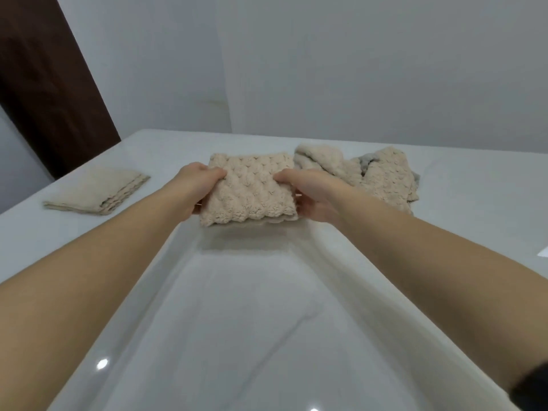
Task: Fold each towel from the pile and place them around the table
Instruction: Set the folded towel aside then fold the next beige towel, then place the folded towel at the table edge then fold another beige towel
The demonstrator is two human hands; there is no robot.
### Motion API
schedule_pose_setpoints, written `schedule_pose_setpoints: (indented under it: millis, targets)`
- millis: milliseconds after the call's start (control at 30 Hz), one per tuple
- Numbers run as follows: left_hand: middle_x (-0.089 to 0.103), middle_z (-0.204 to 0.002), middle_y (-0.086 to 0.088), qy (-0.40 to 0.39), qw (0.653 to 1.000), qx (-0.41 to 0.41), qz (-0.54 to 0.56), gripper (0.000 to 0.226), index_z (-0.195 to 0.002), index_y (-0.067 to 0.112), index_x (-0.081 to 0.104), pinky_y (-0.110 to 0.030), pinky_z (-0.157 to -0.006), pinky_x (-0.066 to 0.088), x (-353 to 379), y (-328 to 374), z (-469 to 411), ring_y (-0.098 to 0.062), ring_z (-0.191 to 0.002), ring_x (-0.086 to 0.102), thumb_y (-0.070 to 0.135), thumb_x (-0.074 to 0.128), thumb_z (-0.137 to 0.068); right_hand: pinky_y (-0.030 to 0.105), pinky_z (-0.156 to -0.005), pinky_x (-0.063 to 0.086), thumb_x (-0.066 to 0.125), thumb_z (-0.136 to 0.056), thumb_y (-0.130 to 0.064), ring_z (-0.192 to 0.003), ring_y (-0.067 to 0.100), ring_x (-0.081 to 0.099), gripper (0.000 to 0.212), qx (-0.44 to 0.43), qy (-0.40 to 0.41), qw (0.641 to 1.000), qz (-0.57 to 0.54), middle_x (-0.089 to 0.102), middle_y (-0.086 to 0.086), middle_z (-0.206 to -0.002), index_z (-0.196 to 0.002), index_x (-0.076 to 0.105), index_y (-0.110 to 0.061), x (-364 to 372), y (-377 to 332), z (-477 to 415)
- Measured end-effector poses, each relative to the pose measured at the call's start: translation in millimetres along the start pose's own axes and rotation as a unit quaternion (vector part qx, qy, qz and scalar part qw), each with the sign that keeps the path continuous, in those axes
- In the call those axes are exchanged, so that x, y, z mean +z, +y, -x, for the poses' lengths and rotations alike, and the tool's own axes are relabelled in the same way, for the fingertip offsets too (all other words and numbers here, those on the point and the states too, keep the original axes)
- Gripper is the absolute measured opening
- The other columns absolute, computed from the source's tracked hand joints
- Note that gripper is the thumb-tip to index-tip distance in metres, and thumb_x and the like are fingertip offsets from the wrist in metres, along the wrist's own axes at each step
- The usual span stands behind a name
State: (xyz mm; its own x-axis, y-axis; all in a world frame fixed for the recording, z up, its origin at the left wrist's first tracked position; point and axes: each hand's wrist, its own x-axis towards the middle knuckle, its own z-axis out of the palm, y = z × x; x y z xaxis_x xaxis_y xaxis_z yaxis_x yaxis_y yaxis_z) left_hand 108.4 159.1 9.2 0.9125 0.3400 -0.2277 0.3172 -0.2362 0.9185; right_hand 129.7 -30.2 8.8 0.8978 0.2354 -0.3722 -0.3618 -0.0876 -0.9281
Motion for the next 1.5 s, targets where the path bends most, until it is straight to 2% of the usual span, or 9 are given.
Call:
schedule_pose_setpoints:
  millis: [200, 367, 533, 667, 800, 933, 1100, 1400, 1500]
  targets:
    - [0.058, -0.08, -0.008, 0.028, 0.998, 0.0, -0.065, 0.011, -0.089, 0.011, 0.053, -0.027, -0.061, 0.044, -6.9, 14.0, -110.3, -0.021, -0.065, 0.055, 0.016, 0.043, -0.089, 0.024, -0.051, 0.036, 0.057, -0.091, -0.013, -0.053, 0.014, 0.039, 0.018, -0.001, 0.061, 0.995, 0.073, 0.043, 0.002, -0.061, -0.075, 0.05, -0.015, 27.1, -36.5, -103.6]
    - [0.062, -0.106, -0.021, 0.08, 0.992, 0.042, -0.094, 0.056, -0.145, 0.016, 0.031, -0.022, -0.042, 0.038, 0.5, -0.1, -184.7, -0.031, -0.071, 0.056, 0.005, 0.044, -0.091, 0.033, -0.078, 0.045, 0.06, -0.083, -0.005, -0.082, 0.025, 0.049, 0.01, -0.022, 0.072, 0.996, 0.045, 0.046, 0.007, -0.07, -0.078, 0.052, -0.009, 39.1, -37.3, -171.1]
    - [0.054, -0.136, -0.012, 0.109, 0.976, 0.105, -0.154, 0.054, -0.144, 0.019, 0.037, -0.039, -0.097, 0.049, -2.8, -15.2, -216.2, -0.033, -0.117, 0.056, 0.02, 0.048, -0.091, 0.048, -0.095, 0.052, 0.06, -0.089, -0.015, -0.104, 0.032, 0.059, 0.016, -0.064, 0.084, 0.975, 0.198, 0.052, 0.01, -0.099, -0.101, 0.055, -0.007, 38.9, -40.7, -186.9]
    - [0.04, -0.151, 0.004, 0.036, 0.859, 0.334, -0.386, 0.053, -0.146, 0.022, 0.039, -0.03, -0.112, 0.03, -30.6, -19.7, -180.6, -0.016, -0.137, 0.039, 0.034, 0.052, -0.097, 0.04, -0.106, 0.041, 0.057, -0.092, -0.031, -0.135, 0.027, 0.04, 0.064, -0.243, 0.078, 0.765, 0.591, 0.037, 0.007, -0.151, -0.149, 0.032, -0.014, 30.1, -40.4, -154.9]
    - [0.02, -0.16, 0.01, -0.068, 0.72, 0.382, -0.575, 0.06, -0.154, 0.025, 0.019, -0.025, -0.114, 0.025, -42.2, -37.1, -163.5, -0.01, -0.144, 0.025, 0.034, 0.044, -0.1, 0.04, -0.112, 0.029, 0.043, -0.098, -0.02, -0.144, 0.022, 0.025, 0.057, -0.313, 0.011, 0.593, 0.742, 0.023, 0.004, -0.159, -0.151, 0.024, -0.011, 46.2, -12.8, -149.5]
    - [-0.001, -0.162, 0.013, -0.059, 0.708, 0.35, -0.611, 0.053, -0.156, 0.028, 0.002, -0.021, -0.115, 0.013, -37.4, -43.4, -178.0, -0.007, -0.148, 0.01, 0.027, 0.021, -0.106, 0.045, -0.118, 0.021, 0.035, -0.1, -0.011, -0.147, 0.024, 0.021, 0.057, -0.287, 0.036, 0.506, 0.813, 0.018, 0.01, -0.16, -0.153, 0.014, -0.004, 58.7, -6.9, -169.4]
    - [0.007, -0.163, 0.009, -0.038, 0.746, 0.322, -0.581, 0.052, -0.156, 0.025, 0.009, -0.031, -0.117, 0.021, -25.8, -33.4, -202.8, -0.013, -0.147, 0.017, 0.022, 0.024, -0.106, 0.044, -0.115, 0.026, 0.044, -0.096, -0.012, -0.139, 0.026, 0.034, 0.055, -0.259, 0.064, 0.506, 0.82, 0.035, 0.011, -0.148, -0.147, 0.025, -0.002, 64.3, -15.2, -196.1]
    - [0.035, -0.155, 0.0, 0.013, 0.761, 0.327, -0.56, 0.044, -0.15, 0.024, 0.033, -0.033, -0.108, 0.03, -3.6, -19.2, -236.1, -0.023, -0.137, 0.038, 0.024, 0.024, -0.107, 0.037, -0.097, 0.038, 0.05, -0.09, -0.002, -0.127, 0.027, 0.045, 0.046, -0.239, 0.087, 0.586, 0.77, 0.046, 0.009, -0.135, -0.135, 0.04, -0.006, 65.9, -24.6, -227.6]
    - [0.026, -0.159, 0.002, 0.028, 0.765, 0.325, -0.555, 0.048, -0.151, 0.02, 0.027, -0.036, -0.112, 0.03, -2.3, -23.4, -231.3, -0.02, -0.141, 0.033, 0.014, 0.028, -0.104, 0.039, -0.105, 0.031, 0.04, -0.089, 0.002, -0.131, 0.026, 0.04, 0.045, -0.264, 0.087, 0.612, 0.741, 0.043, 0.007, -0.137, -0.133, 0.039, -0.008, 57.4, -22.7, -220.1]
